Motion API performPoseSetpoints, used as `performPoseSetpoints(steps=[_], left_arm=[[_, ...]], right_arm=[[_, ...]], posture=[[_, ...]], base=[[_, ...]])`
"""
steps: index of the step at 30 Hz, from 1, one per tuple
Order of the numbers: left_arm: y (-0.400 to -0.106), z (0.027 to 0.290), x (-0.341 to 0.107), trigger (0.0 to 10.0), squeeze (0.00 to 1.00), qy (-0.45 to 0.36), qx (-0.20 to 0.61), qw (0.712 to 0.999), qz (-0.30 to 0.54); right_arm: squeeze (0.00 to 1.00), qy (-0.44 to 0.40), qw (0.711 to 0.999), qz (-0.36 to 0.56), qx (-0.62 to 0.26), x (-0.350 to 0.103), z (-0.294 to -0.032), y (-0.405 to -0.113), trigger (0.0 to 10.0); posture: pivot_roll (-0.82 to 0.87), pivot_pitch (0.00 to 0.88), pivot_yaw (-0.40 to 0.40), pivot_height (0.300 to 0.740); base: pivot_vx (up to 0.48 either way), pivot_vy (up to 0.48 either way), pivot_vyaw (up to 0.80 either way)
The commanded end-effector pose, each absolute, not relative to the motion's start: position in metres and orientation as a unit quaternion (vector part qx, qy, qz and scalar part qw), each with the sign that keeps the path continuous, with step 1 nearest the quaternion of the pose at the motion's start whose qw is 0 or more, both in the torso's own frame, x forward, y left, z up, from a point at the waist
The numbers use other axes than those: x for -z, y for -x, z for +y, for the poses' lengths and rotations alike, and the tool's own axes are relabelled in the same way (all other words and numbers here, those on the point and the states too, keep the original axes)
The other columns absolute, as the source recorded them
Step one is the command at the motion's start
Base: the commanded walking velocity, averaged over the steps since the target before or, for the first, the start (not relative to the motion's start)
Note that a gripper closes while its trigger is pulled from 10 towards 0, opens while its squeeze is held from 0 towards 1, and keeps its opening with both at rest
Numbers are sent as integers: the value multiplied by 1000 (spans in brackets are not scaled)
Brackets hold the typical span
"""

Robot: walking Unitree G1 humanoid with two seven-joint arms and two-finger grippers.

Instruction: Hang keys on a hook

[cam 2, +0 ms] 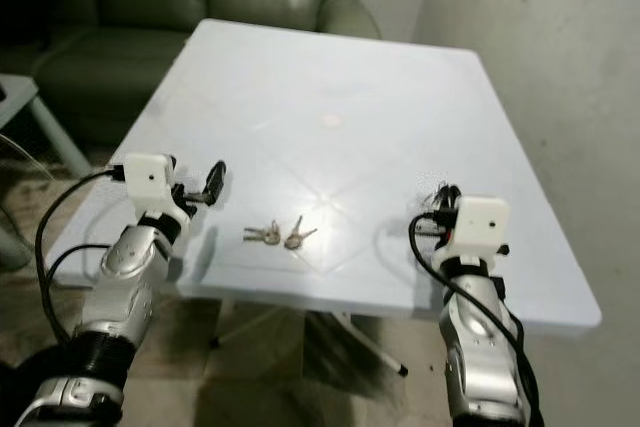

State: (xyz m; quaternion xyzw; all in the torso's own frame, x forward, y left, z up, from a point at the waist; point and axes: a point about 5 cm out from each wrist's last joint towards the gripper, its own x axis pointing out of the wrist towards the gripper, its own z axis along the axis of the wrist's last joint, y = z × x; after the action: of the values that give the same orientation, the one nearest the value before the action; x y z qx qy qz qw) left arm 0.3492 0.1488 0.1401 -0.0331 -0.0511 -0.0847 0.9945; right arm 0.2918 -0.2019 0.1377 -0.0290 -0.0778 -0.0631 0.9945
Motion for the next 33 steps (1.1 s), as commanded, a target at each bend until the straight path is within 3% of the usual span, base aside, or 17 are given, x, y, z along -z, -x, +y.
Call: performPoseSetpoints(steps=[1, 24, 29, 33], left_arm=[[-352, 149, -143, 10000, 0, 31, 82, 995, -56], [-360, 150, -144, 10000, 0, 40, 69, 995, -51], [-359, 149, -142, 10000, 0, 45, 68, 995, -48], [-359, 147, -142, 10000, 0, 49, 68, 995, -50]], right_arm=[[0, 34, 994, -76, 67, -140, -202, -294, 10000], [0, 52, 993, -74, 74, -143, -202, -296, 10000], [0, 54, 993, -72, 72, -142, -203, -295, 10000], [0, 56, 993, -71, 71, -142, -204, -295, 10000]], posture=[[50, 56, -25, 740], [48, 63, -31, 740], [44, 57, -36, 740], [42, 53, -41, 740]], base=[[0, 0, -744], [0, 0, -746], [0, 435, -744], [0, 0, -744]])
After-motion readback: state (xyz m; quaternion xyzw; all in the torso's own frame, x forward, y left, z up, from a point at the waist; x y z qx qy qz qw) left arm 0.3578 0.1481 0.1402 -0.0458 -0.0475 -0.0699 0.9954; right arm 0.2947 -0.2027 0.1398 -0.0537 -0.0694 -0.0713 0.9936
